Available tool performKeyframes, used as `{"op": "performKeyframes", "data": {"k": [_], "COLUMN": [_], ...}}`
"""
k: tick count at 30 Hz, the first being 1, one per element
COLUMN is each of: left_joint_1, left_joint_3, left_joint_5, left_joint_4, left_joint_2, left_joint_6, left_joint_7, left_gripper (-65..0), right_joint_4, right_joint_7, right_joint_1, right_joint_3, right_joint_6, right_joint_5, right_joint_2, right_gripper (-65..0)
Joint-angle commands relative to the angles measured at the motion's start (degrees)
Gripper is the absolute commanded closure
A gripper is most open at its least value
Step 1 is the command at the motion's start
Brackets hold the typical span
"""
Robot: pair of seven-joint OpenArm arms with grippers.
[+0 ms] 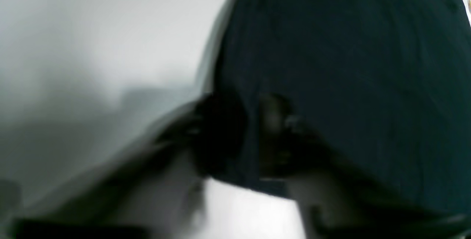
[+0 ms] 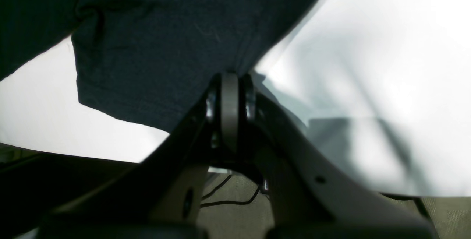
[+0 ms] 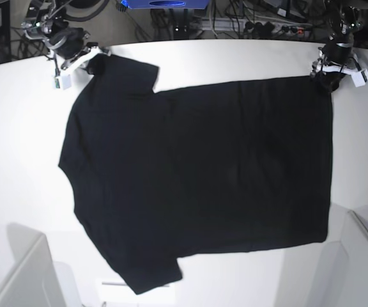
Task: Fold the T-shirt properly
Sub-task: 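Close both grippers on the shoulder corners and lift slightly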
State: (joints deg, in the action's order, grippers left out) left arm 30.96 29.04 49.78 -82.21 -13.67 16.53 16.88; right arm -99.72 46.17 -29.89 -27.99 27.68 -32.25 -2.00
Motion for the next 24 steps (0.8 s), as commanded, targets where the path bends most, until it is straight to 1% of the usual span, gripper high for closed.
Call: {"op": "performKeyframes", "data": {"k": [1,2,4,6,14,16,20,24], "left_joint_1": [0.56,-0.15,-1.03,-1.11,0.47,0.64,2.49,3.46], "left_joint_3": [-0.07,0.19,0.55,0.63,0.63,0.90,3.45,5.38], "left_joint_5": [-0.86,-0.86,-0.94,-1.12,-1.30,-1.30,-1.30,-1.38], "left_joint_4": [0.24,0.24,0.41,0.24,-1.96,-1.87,-1.96,-1.87], "left_joint_2": [-0.17,-0.17,-0.17,-0.53,-0.79,-1.58,-1.93,-2.55], "left_joint_6": [-0.58,-0.58,-0.58,-0.58,-0.58,-0.58,-0.58,-0.58], "left_joint_7": [3.64,5.05,8.21,9.97,9.88,9.88,9.88,10.15], "left_gripper": [-5.4,0.0,0.0,0.0,0.0,0.0,0.0,0.0], "right_joint_4": [-0.28,-0.28,-0.37,-0.63,-0.81,-2.12,-5.29,-9.07], "right_joint_7": [1.17,1.17,1.08,1.08,1.08,1.08,1.08,0.99], "right_joint_1": [-0.40,-0.40,-0.40,-0.40,-2.15,-3.12,-5.41,-7.43], "right_joint_3": [-0.19,-0.28,-0.28,-0.28,-0.28,-0.28,-0.28,-0.36], "right_joint_6": [-0.65,-0.65,-0.65,-0.65,-0.56,-0.47,-0.47,-0.39], "right_joint_5": [1.35,1.35,1.35,1.35,0.91,1.00,0.91,0.91], "right_joint_2": [0.55,0.64,0.64,0.64,0.11,0.11,-0.07,-1.47], "right_gripper": [0.0,0.0,0.0,0.0,0.0,0.0,0.0,0.0]}}
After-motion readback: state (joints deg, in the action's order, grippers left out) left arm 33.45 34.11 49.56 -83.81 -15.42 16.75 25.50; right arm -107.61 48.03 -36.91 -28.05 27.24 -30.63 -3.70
